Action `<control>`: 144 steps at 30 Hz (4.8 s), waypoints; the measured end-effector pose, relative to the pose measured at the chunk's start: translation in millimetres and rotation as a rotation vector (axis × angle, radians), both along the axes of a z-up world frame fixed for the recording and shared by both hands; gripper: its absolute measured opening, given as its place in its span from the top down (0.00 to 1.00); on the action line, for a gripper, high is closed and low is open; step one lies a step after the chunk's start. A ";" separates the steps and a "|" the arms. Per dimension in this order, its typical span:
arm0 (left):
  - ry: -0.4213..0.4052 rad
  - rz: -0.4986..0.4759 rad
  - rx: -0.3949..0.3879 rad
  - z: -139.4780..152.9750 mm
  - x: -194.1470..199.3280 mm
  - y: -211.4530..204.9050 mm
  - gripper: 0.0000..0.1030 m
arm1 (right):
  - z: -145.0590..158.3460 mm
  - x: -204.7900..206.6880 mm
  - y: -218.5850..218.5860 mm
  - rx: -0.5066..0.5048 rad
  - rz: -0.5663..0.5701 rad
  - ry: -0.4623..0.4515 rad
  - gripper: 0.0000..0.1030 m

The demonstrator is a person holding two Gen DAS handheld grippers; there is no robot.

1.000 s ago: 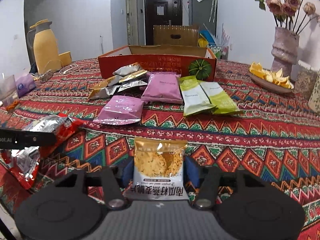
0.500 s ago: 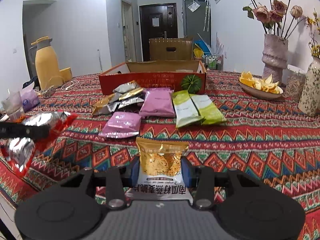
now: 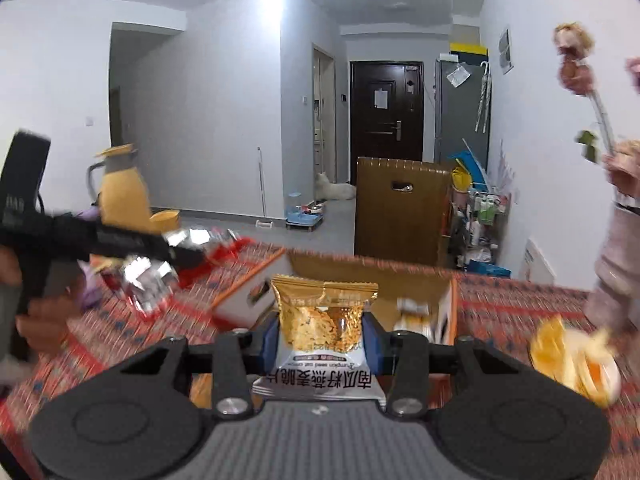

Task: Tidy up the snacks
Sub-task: 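Carry the white bar packet into the box with the left tool while the right carries the cracker packet, then open both tools to release the packets inside the box, then withdraw both empty tools from the box back over the snack pile, then grasp a pumpkin-seed cracker packet with the left tool while the right grasps a pink packet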

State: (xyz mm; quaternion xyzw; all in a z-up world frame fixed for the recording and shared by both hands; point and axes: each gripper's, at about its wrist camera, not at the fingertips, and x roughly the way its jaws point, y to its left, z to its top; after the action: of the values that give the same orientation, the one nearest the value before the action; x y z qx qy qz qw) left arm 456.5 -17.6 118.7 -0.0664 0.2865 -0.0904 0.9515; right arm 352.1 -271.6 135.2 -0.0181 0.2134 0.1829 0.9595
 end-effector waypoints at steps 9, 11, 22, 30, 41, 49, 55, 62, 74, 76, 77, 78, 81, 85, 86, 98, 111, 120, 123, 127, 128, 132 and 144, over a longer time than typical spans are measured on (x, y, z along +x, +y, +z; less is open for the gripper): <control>0.188 0.085 0.127 -74.7 160.1 -35.2 0.42 | -64.1 261.7 33.6 -0.096 -0.128 0.264 0.60; 0.209 0.071 0.142 -90.2 166.4 -35.0 0.42 | -84.8 295.6 39.1 -0.123 -0.158 0.318 0.59; 0.203 0.028 0.181 -105.5 154.5 -31.5 0.26 | -127.1 334.3 57.7 -0.137 -0.176 0.422 0.36; 0.143 0.040 0.163 -57.0 114.6 -16.3 0.26 | -76.8 281.0 24.8 -0.095 -0.153 0.349 0.26; -0.060 -0.003 0.145 7.1 -74.2 14.3 0.22 | 3.1 80.2 -39.9 0.013 -0.089 0.184 0.15; -0.190 0.018 0.161 -2.7 -226.0 25.5 0.14 | 4.8 -83.6 -60.5 0.080 -0.097 0.033 0.08; -0.192 0.052 0.082 -36.0 -305.8 40.6 0.02 | -24.7 -184.5 -61.5 0.140 -0.139 -0.035 0.03; -0.154 0.036 0.097 -82.0 -359.8 40.9 0.00 | -94.3 -266.8 -31.4 0.125 -0.255 -0.045 0.02; -0.071 0.036 0.114 -113.7 -375.3 49.5 0.00 | -152.4 -296.8 0.6 0.118 -0.264 0.020 0.02; -0.063 0.040 0.116 -114.6 -372.5 49.7 0.00 | -154.5 -293.9 5.1 0.093 -0.276 0.017 0.01; -0.055 0.041 0.118 -115.6 -370.2 49.9 0.00 | -156.3 -292.4 7.0 0.083 -0.281 0.018 0.00; -0.048 0.044 0.119 -116.2 -367.6 49.9 0.00 | -157.9 -290.8 7.7 0.080 -0.282 0.021 0.00; -0.027 0.045 0.123 -118.9 -359.5 48.6 0.00 | -163.0 -285.8 7.9 0.077 -0.293 0.030 0.00; 0.007 0.032 0.122 -125.0 -344.6 45.5 0.00 | -163.1 -281.1 5.8 0.067 -0.318 0.011 0.00; 0.013 0.028 0.120 -126.2 -340.8 44.9 0.00 | -161.9 -280.0 4.6 0.069 -0.325 0.000 0.00; 0.038 -0.028 0.116 -125.4 -301.6 44.6 0.00 | -154.7 -263.9 6.6 0.069 -0.393 -0.080 0.00; 0.034 -0.048 0.100 -114.4 -263.9 45.3 0.00 | -147.4 -231.9 12.7 0.097 -0.293 -0.079 0.00; -0.064 -0.116 0.102 -107.1 -190.6 38.3 0.01 | -142.6 -169.8 47.7 0.071 -0.165 0.035 0.16; -0.068 -0.141 0.059 -109.8 -143.6 32.9 0.13 | -144.2 -136.8 67.5 0.054 -0.118 0.081 0.19; 0.041 -0.154 -0.011 -129.0 -71.1 21.0 0.27 | -152.6 -97.0 93.5 0.029 -0.086 0.132 0.26; 0.071 -0.147 -0.035 -135.3 -57.9 20.0 0.27 | -155.8 -87.6 99.1 0.015 -0.090 0.148 0.31; 0.110 -0.151 -0.053 -155.9 -33.0 16.2 0.26 | -166.8 -66.8 106.8 -0.013 -0.126 0.173 0.37; 0.097 -0.108 -0.044 -133.1 -81.8 36.4 0.59 | -170.0 -73.6 96.9 -0.002 -0.120 0.188 0.41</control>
State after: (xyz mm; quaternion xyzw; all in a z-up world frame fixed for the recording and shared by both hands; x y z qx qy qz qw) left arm 374.7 18.7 -14.4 -0.0758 0.3333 -0.1445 0.9286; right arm 278.5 -174.7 -34.8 0.0112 0.3032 0.1260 0.9445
